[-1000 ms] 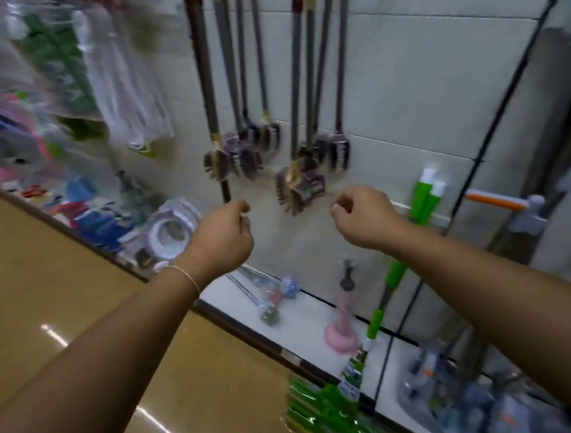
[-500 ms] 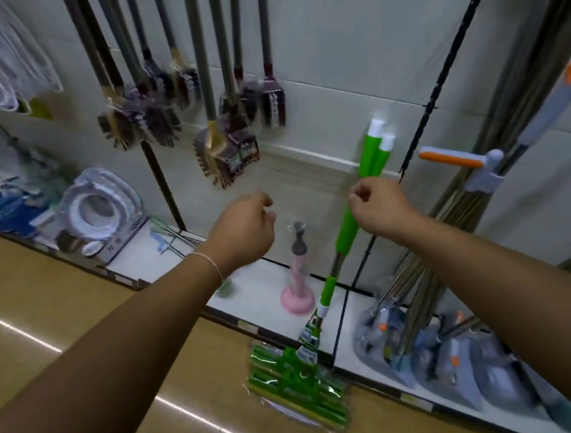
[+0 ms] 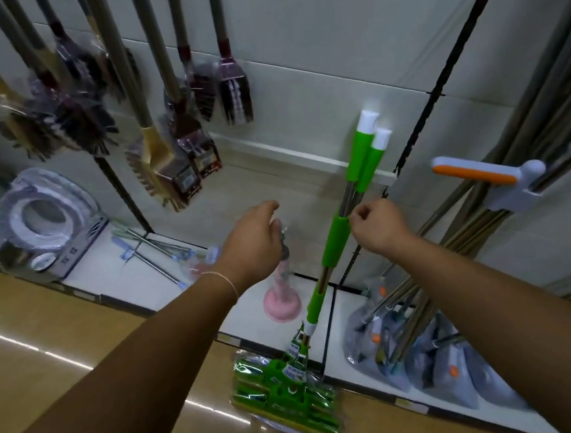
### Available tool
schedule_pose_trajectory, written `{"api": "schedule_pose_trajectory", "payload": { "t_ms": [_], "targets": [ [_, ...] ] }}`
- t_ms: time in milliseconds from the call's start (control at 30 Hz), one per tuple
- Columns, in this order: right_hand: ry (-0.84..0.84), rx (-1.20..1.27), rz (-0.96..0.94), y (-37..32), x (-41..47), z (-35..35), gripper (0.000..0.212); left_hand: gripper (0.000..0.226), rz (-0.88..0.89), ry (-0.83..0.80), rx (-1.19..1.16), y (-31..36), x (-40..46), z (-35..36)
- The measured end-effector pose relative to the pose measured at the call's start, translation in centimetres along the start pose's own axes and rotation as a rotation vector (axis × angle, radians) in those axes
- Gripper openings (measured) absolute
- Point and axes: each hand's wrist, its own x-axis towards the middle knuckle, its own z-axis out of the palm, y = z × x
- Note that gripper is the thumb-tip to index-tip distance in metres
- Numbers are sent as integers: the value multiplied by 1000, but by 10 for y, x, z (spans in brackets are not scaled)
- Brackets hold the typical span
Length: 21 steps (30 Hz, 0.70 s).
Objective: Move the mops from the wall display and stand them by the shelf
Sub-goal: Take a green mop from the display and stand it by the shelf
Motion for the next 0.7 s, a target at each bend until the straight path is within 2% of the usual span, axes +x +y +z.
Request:
{"api": "schedule_pose_trajectory", "payload": {
  "t_ms": [100,233,333,433,700],
  "targets": [
    [13,35,40,2,24,5,20,40,7,-16,-14,-2,18,11],
    [-50,-6,37,1,50,12,48,41,18,-34,-10,-7,36,20],
    [-90,-73,68,0,68,15,60,41,11,-36,-14,-10,44,25],
    [-106,-175,93,-2,84,15,61,41,-1,-32,-26,-14,49,31],
    [-48,-238,58,-7,100,15,52,39,-28,-18,-21,-14,52,41]
  ]
}}
